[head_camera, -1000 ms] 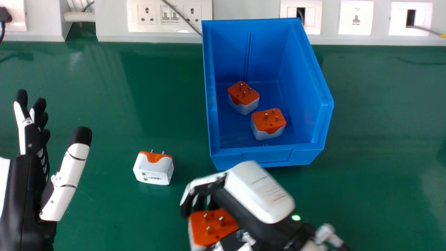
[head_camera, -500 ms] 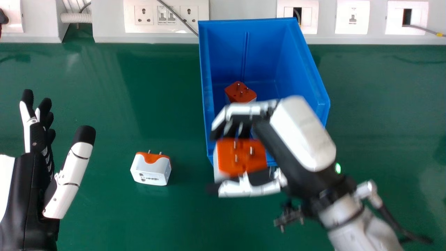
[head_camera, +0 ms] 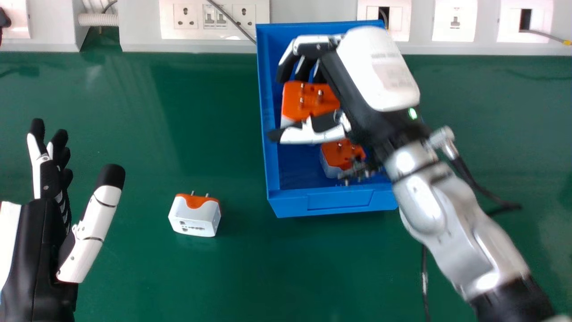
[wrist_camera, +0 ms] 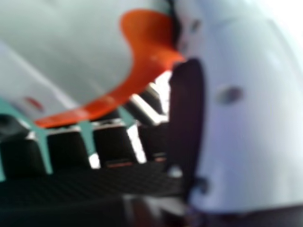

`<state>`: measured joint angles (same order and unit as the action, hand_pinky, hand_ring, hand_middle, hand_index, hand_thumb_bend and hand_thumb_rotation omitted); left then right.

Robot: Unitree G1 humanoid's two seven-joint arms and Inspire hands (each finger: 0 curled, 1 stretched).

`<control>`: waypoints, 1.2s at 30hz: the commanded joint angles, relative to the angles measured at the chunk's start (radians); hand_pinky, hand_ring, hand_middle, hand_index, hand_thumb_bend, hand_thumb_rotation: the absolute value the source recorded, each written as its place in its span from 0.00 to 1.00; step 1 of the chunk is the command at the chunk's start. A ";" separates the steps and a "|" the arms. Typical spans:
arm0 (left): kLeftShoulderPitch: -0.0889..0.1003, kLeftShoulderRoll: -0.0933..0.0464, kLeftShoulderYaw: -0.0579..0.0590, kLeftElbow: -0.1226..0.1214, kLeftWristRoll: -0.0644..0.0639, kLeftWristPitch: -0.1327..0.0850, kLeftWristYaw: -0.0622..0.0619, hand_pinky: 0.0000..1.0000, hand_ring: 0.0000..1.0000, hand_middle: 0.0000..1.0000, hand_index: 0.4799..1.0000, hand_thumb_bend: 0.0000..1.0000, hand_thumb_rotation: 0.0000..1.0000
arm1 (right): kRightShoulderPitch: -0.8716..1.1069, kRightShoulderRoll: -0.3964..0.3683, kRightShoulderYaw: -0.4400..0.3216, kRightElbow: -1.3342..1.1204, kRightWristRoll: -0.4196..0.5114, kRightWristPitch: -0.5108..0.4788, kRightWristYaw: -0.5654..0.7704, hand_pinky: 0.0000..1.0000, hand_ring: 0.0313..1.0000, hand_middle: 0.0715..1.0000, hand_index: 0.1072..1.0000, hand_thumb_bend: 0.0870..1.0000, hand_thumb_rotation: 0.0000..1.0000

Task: Pick all objects and put in blue box

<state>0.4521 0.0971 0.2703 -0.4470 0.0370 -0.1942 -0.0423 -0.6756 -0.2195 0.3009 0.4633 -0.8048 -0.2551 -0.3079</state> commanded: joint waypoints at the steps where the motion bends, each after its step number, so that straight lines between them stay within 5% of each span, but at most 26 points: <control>1: 0.009 0.005 0.005 -0.021 0.000 -0.025 0.002 1.00 1.00 1.00 1.00 0.65 0.79 | -0.100 0.005 0.018 0.081 -0.019 -0.005 -0.065 0.08 0.09 0.11 0.41 0.43 0.16; 10: 0.037 -0.009 0.004 -0.050 0.020 -0.016 0.019 1.00 1.00 1.00 1.00 0.55 0.80 | -0.256 0.034 0.086 0.402 -0.025 0.047 -0.118 0.12 0.15 0.18 0.41 0.44 0.16; 15: 0.042 -0.010 0.005 -0.047 0.003 -0.036 0.015 1.00 1.00 1.00 1.00 0.54 0.77 | -0.308 0.060 0.120 0.540 -0.010 0.109 -0.076 0.20 0.24 0.30 0.41 0.44 0.16; 22: 0.040 0.002 0.021 -0.025 0.000 -0.068 0.011 1.00 1.00 1.00 1.00 0.56 0.78 | -0.308 0.077 0.152 0.619 -0.004 0.162 -0.071 0.32 0.37 0.42 0.42 0.44 0.15; 25: 0.037 0.002 0.021 -0.026 -0.007 -0.066 0.008 1.00 1.00 1.00 1.00 0.57 0.79 | -0.302 0.075 0.159 0.618 -0.002 0.168 -0.071 0.34 0.39 0.45 0.42 0.44 0.15; 30: 0.032 0.000 0.017 -0.033 0.007 -0.052 0.014 1.00 1.00 1.00 1.00 0.55 0.80 | -0.288 0.073 0.182 0.603 -0.014 0.172 -0.090 0.34 0.38 0.43 0.42 0.44 0.15; 35: 0.026 -0.002 0.011 -0.029 0.004 -0.054 0.013 1.00 1.00 1.00 1.00 0.59 0.79 | -0.290 0.065 0.213 0.569 -0.031 0.191 -0.084 0.45 0.53 0.58 0.43 0.45 0.16; 36: 0.025 -0.002 0.010 -0.030 0.005 -0.052 0.012 1.00 1.00 1.00 1.00 0.59 0.79 | -0.289 0.062 0.220 0.554 -0.036 0.201 -0.076 0.52 0.61 0.65 0.56 0.46 0.27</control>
<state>0.4777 0.0916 0.2806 -0.4620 0.0388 -0.2360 -0.0327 -0.9322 -0.1483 0.5161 1.0622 -0.8367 -0.0645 -0.3775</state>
